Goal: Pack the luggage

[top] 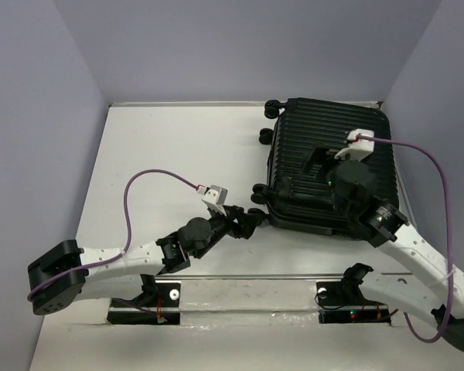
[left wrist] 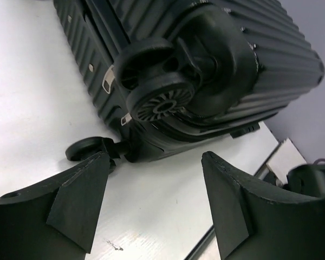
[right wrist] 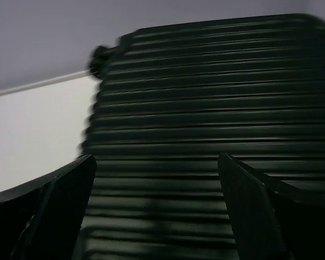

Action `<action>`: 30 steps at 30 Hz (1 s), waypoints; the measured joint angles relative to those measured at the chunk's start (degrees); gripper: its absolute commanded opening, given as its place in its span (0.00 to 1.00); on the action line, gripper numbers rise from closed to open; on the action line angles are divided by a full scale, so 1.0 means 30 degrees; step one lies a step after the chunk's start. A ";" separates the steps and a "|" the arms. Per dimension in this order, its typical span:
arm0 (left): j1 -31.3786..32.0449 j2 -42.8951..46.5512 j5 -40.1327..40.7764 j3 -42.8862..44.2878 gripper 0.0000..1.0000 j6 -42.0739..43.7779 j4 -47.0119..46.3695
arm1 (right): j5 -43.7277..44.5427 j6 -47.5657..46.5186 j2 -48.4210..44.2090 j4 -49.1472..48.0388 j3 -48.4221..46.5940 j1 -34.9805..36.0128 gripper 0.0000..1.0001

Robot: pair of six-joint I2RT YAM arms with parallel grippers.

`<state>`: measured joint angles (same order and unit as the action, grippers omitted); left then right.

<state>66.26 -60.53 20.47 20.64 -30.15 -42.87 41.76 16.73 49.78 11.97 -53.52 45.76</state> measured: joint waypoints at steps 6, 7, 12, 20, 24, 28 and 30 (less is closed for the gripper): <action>0.0000 -0.0153 -0.1209 -0.0350 0.79 -0.0051 0.0248 | -0.1275 0.0452 0.1100 0.1566 -0.0197 -1.0681 1.00; -0.0007 -0.0153 -0.1333 -0.0459 0.79 -0.0044 0.0284 | -0.1610 0.0510 0.1428 0.1698 -0.0255 -1.1533 1.00; -0.0044 -0.0175 -0.1756 -0.0517 0.78 0.0197 0.0481 | -0.4393 0.0699 0.4590 0.1974 -0.1129 -1.5970 1.00; -0.0714 -0.2419 -0.2426 -0.0393 0.76 0.0831 -0.0255 | -0.8553 0.0991 0.7905 0.1188 -0.3075 -1.8688 1.00; -0.1035 -0.3934 -0.2703 -0.0255 0.76 0.0969 -0.1341 | -1.1708 0.0481 0.9551 0.0095 -0.4102 -1.9045 1.00; -0.1151 -0.5479 -0.2769 -0.0044 0.75 0.1297 -0.3075 | -1.4783 -0.0160 1.0666 -0.1770 -0.4233 -1.9139 0.94; -0.1311 -0.6091 -0.2696 0.0117 0.74 0.1501 -0.3803 | -1.5926 -0.0255 1.0783 -0.2055 -0.4211 -1.9139 0.92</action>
<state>62.33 -78.81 12.38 20.99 -25.65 -54.28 -6.02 15.97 82.13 5.80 -66.15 -11.66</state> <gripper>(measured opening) 0.751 0.956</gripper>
